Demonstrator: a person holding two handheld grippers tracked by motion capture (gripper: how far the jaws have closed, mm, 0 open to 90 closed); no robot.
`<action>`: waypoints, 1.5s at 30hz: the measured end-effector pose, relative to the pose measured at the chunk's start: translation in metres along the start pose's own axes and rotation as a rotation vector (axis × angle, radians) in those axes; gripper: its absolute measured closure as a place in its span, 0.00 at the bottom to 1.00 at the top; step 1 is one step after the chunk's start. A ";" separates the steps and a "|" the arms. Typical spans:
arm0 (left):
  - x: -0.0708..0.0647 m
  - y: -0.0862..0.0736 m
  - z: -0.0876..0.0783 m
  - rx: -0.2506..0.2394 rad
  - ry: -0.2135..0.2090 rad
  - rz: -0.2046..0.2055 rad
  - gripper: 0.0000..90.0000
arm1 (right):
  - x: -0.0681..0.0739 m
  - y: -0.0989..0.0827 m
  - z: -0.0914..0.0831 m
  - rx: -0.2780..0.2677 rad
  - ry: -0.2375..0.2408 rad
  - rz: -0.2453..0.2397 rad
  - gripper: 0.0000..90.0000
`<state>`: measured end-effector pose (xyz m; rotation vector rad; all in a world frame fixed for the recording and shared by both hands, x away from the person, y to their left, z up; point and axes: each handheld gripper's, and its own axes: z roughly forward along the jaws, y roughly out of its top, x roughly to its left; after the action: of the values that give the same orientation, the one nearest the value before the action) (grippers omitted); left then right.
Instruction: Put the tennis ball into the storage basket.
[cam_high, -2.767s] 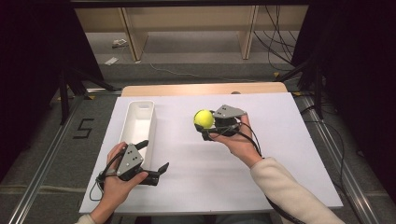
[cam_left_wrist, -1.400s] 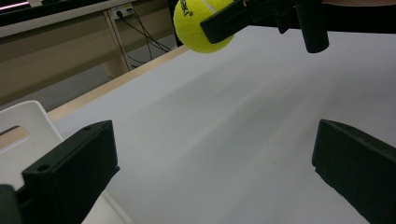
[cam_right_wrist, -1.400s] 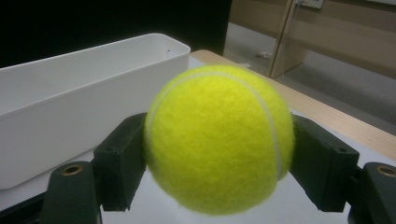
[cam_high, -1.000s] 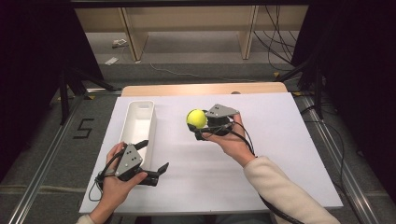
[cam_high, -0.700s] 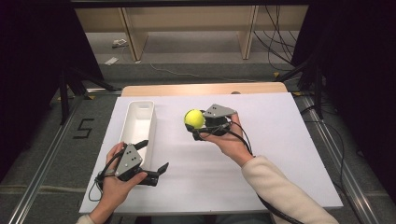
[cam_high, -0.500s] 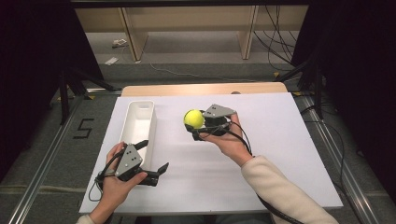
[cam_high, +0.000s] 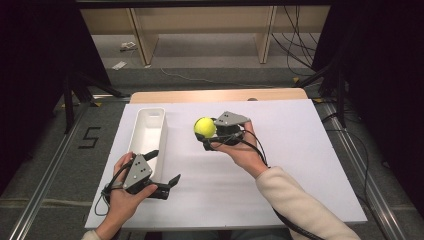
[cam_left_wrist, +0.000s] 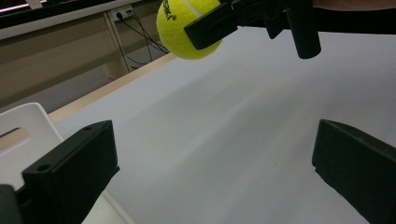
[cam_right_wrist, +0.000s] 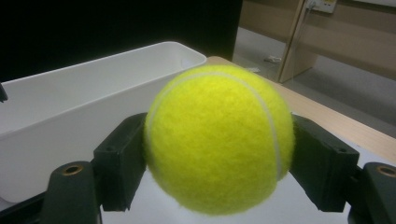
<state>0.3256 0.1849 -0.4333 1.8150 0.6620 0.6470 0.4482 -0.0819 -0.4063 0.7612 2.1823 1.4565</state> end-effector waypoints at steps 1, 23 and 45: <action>0.000 0.000 0.000 0.000 0.000 0.000 0.00 | 0.000 0.000 0.000 0.001 0.002 -0.001 0.29; 0.000 0.000 -0.001 -0.005 0.000 -0.002 0.00 | 0.007 0.004 0.007 -0.003 0.018 0.001 0.29; 0.000 0.000 -0.001 -0.004 0.000 0.001 0.00 | 0.012 0.006 0.014 -0.003 0.031 -0.003 0.29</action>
<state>0.3252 0.1859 -0.4327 1.8113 0.6593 0.6482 0.4481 -0.0626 -0.4063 0.7390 2.2024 1.4794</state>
